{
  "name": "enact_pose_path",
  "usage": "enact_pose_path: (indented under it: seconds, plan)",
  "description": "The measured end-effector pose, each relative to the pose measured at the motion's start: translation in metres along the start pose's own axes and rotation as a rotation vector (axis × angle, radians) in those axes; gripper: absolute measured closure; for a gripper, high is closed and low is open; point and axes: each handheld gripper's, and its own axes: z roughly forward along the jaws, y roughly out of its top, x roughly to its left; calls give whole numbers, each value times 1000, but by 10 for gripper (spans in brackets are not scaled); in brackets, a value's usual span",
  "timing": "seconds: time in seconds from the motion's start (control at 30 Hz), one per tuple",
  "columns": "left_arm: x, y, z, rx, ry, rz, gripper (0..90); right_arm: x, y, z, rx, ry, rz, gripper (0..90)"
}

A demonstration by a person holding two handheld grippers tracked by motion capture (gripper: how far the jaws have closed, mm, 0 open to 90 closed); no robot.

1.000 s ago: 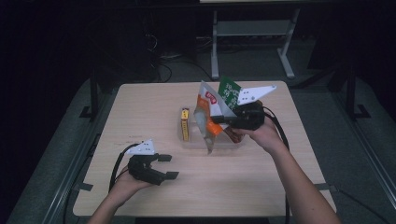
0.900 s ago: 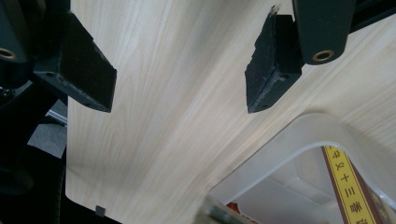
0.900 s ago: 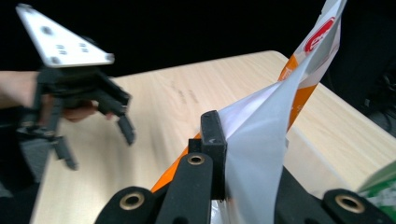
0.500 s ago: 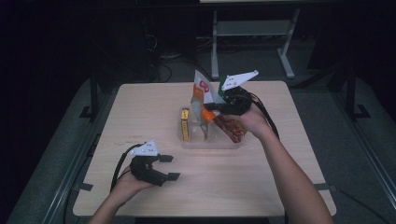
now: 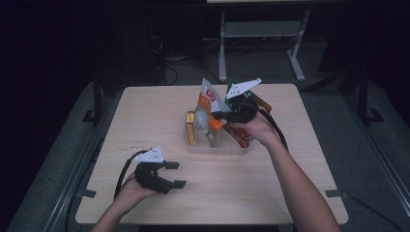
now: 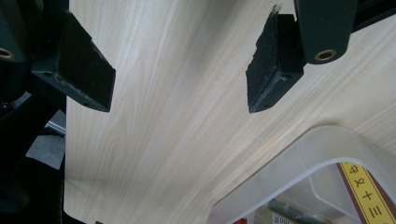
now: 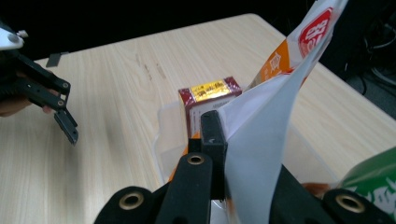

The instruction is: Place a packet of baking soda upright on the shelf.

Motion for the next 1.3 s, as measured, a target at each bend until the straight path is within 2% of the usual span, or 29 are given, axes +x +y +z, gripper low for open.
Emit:
enact_pose_path:
  seconds: [0.13, 0.2, 0.3, 0.53, 0.63, 0.8, 1.0, 1.1, 1.3]
  plan:
    - [0, -1, 2, 11, -7, 5, 230, -1, -3, 2, 22, -8, 18, 889]
    - [0, -1, 4, 17, -11, 10, 227, -1, -3, 3, 16, -17, 39, 857]
    - [-1, -1, 5, 19, -11, 14, 222, 0, -2, 3, 5, -24, 44, 816]
    - [-2, -1, 7, 28, -12, 17, 215, 9, -2, -12, -3, -85, 34, 535]
    - [-2, -1, 8, 33, -13, 14, 212, 15, -3, -21, 6, -125, 18, 461]
    - [-2, -1, 10, 35, -7, 20, 205, 24, -12, -39, -8, -137, 30, 406]
    - [-3, -2, 13, 51, 2, 31, 199, 34, -34, -53, -14, -149, 42, 393]
    - [-2, -2, 14, 62, 10, 54, 199, 40, -46, -57, -16, -147, 50, 392]
    - [-3, -3, 17, 77, 9, 73, 198, 46, -72, -57, 0, -133, 59, 359]
